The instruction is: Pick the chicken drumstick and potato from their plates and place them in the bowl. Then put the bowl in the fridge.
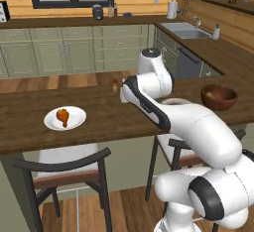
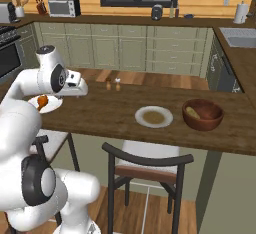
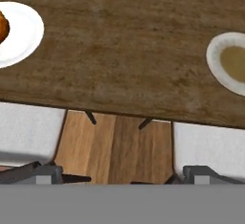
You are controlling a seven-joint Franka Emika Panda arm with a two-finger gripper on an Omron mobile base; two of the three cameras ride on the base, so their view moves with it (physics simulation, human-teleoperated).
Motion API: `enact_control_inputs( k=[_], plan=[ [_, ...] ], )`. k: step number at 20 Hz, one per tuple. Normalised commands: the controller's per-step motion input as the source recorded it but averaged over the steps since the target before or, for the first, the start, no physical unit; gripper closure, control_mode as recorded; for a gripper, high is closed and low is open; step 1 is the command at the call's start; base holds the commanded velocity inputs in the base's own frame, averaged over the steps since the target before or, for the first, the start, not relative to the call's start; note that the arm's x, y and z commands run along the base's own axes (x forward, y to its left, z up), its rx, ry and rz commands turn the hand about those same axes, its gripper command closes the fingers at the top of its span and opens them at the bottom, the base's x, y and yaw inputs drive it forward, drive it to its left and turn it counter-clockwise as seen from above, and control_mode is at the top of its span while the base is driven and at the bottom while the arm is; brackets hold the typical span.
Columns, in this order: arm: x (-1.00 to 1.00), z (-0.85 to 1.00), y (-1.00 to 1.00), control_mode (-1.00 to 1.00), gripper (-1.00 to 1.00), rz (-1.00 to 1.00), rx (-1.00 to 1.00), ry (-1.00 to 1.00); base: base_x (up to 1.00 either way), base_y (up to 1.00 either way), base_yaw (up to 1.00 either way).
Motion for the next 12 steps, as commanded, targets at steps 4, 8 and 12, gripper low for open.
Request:
enact_control_inputs(
  k=[4,8,12],
  plan=[
    [0.08,-0.42,1.00,-1.00,-1.00,0.03,0.07,0.02,0.00,0.00,0.00],
    [0.34,-0.24,0.99,-1.00,-1.00,0.02,0.00,0.08,0.00,0.00,0.00],
    [0.49,-0.04,0.92,-1.00,-1.00,0.00,-0.04,0.15,0.00,0.00,0.00]
  ],
)
